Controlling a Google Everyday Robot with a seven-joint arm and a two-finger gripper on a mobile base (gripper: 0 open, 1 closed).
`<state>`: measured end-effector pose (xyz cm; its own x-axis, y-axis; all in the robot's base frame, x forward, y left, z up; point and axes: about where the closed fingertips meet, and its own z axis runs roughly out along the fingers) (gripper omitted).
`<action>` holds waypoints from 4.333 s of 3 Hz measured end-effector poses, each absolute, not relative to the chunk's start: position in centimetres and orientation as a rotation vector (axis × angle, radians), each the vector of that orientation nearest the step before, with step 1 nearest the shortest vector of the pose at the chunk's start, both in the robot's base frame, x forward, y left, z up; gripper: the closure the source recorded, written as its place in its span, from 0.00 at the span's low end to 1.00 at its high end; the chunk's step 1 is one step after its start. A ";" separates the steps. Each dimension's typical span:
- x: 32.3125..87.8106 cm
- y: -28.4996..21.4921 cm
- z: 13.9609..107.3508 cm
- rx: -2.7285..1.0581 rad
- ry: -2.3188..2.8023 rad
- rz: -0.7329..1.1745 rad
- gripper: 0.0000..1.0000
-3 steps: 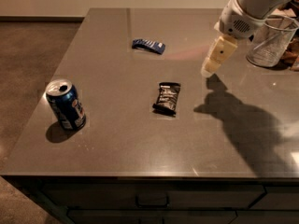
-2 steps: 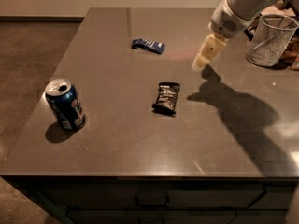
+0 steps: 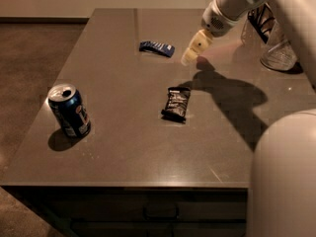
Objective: Move rxbar blueberry near rxbar chocolate
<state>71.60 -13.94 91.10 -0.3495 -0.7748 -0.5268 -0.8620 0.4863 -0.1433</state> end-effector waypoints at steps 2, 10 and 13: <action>76.6 -9.3 90.0 -1.307 2.169 0.261 0.00; 80.2 -3.9 87.8 -1.312 2.224 0.336 0.95; 72.7 -10.2 94.2 -1.290 2.205 0.392 1.00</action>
Offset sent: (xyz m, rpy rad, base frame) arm 0.0829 0.0672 -0.0077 0.0757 -0.0365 -0.0180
